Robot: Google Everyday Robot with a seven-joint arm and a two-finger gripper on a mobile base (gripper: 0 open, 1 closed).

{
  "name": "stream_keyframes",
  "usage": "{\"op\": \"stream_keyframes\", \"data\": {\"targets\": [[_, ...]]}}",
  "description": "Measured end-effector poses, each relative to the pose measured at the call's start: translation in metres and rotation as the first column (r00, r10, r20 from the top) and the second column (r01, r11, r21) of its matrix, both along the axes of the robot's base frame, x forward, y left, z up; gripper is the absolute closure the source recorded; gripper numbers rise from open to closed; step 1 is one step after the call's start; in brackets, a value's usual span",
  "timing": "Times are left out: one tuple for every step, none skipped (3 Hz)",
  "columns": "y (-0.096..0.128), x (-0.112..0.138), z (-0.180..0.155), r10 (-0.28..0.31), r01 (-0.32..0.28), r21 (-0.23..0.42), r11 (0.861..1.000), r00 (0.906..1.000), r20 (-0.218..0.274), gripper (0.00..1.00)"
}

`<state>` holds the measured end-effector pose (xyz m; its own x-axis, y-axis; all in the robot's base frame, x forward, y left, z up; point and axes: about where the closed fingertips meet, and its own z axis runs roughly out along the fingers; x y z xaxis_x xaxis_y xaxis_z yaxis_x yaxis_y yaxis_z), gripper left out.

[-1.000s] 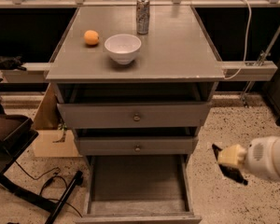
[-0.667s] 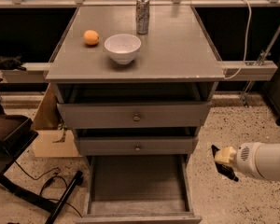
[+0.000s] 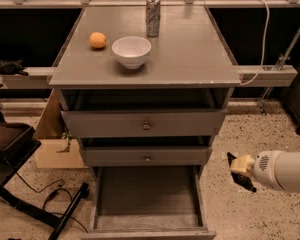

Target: Place rxbar chocolate into bottom drawer

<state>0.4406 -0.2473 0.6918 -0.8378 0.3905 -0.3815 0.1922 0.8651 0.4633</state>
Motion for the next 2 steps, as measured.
{"op": "stream_keyframes", "data": {"targets": [[0.021,0.018,-0.020,0.043,-0.042,0.008,0.999,0.9990,-0.013,1.00],[0.057,0.035,-0.075,0.122,-0.122,0.059,0.991,0.9925,0.006,1.00]]}}
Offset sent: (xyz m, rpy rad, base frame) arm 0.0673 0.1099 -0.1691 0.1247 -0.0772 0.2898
